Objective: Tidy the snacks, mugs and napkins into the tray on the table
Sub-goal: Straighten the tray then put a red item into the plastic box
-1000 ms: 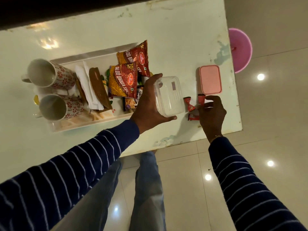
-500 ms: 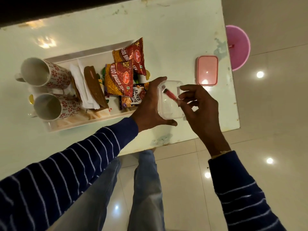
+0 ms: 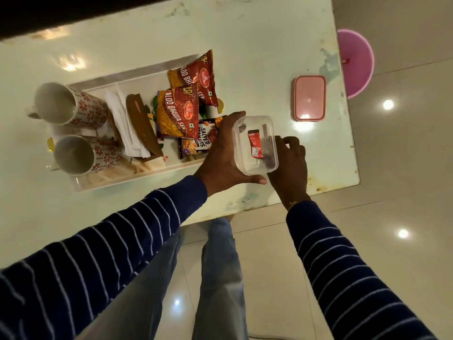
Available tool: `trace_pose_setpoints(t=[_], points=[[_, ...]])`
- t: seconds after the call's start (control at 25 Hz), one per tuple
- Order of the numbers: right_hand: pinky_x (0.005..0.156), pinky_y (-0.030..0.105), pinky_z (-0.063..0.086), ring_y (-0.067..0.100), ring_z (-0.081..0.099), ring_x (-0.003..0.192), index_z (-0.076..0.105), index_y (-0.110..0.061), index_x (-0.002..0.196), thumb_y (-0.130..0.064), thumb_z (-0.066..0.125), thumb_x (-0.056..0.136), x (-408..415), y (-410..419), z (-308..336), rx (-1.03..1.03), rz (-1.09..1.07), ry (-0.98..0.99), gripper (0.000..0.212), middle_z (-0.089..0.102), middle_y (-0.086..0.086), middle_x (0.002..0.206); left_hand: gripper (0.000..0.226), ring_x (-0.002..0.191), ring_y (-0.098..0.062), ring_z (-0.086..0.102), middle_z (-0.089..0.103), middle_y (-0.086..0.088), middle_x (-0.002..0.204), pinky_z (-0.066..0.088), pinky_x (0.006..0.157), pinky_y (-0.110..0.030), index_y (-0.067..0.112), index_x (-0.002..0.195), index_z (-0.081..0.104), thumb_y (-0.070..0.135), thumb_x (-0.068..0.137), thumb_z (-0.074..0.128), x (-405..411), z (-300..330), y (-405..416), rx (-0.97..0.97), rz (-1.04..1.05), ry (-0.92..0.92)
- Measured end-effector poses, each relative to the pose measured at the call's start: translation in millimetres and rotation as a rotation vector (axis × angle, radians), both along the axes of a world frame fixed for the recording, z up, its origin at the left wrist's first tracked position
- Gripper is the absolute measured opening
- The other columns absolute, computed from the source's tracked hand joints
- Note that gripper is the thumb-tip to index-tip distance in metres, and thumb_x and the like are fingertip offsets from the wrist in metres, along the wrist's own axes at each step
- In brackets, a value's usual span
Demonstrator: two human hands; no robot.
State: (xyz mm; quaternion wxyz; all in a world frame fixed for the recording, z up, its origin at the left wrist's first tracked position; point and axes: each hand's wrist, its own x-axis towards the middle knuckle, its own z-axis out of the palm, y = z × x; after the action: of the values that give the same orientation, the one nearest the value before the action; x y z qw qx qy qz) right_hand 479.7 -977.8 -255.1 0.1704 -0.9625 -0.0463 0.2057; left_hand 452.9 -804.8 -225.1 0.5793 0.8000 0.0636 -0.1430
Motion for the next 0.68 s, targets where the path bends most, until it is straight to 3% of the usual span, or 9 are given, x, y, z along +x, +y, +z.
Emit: trace_pose_setpoints(t=[0.12,0.2,0.28,0.4,0.56,0.68], points=[[0.090,0.031,0.054,0.021,0.060,0.103,0.068,-0.014,0.117,-0.017,0.063,0.094,6,3,-1,0.044,-0.079,-0.025,0.024,0.064,0.006,0.111,0.125,0.135,-0.019,0.036,0.028,-0.012,0.149,0.043,0.111,-0.035,0.003,0.145,0.020,0.028,0.050,0.097,-2,-1,6,-0.001,0.007,-0.005],[0.085,0.016,0.049,0.019,0.065,0.096,0.069,-0.012,0.117,-0.011,0.060,0.095,10,0,10,0.134,-0.274,-0.061,0.024,0.067,0.007,0.111,0.124,0.137,-0.023,0.036,0.027,-0.011,0.149,0.043,0.111,-0.043,0.005,0.145,0.020,0.027,0.051,0.097,-2,-1,9,-0.006,0.021,-0.006],[0.071,0.002,0.044,0.008,0.065,0.081,0.070,-0.011,0.115,-0.010,0.063,0.093,17,-4,34,0.294,-0.483,-0.142,0.024,0.069,0.006,0.108,0.124,0.138,-0.024,0.036,0.027,-0.009,0.149,0.043,0.111,-0.045,0.008,0.146,0.020,0.027,0.051,0.097,-2,-3,11,-0.005,0.034,0.003],[0.065,0.005,0.049,-0.002,0.064,0.075,0.069,-0.017,0.112,-0.019,0.067,0.091,12,7,76,0.501,-0.485,-0.242,0.022,0.070,-0.004,0.104,0.122,0.139,-0.022,0.035,0.027,-0.008,0.150,0.043,0.110,-0.046,0.011,0.146,0.020,0.028,0.052,0.097,0,-6,11,0.007,0.040,0.019],[0.070,0.007,0.049,0.001,0.065,0.090,0.063,-0.031,0.120,-0.035,0.068,0.091,-10,37,96,0.587,-0.267,-0.190,0.030,0.068,-0.007,0.113,0.124,0.140,-0.023,0.034,0.027,-0.009,0.151,0.043,0.109,-0.050,0.010,0.146,0.020,0.025,0.051,0.098,2,-7,6,-0.015,0.045,0.029],[0.072,0.011,0.050,0.003,0.063,0.098,0.063,-0.027,0.121,-0.035,0.057,0.097,-5,20,74,0.532,-0.476,-0.280,0.026,0.064,-0.009,0.113,0.125,0.140,-0.024,0.034,0.027,-0.008,0.151,0.043,0.110,-0.045,0.012,0.146,0.019,0.029,0.051,0.097,1,-6,7,0.006,0.044,0.019]])
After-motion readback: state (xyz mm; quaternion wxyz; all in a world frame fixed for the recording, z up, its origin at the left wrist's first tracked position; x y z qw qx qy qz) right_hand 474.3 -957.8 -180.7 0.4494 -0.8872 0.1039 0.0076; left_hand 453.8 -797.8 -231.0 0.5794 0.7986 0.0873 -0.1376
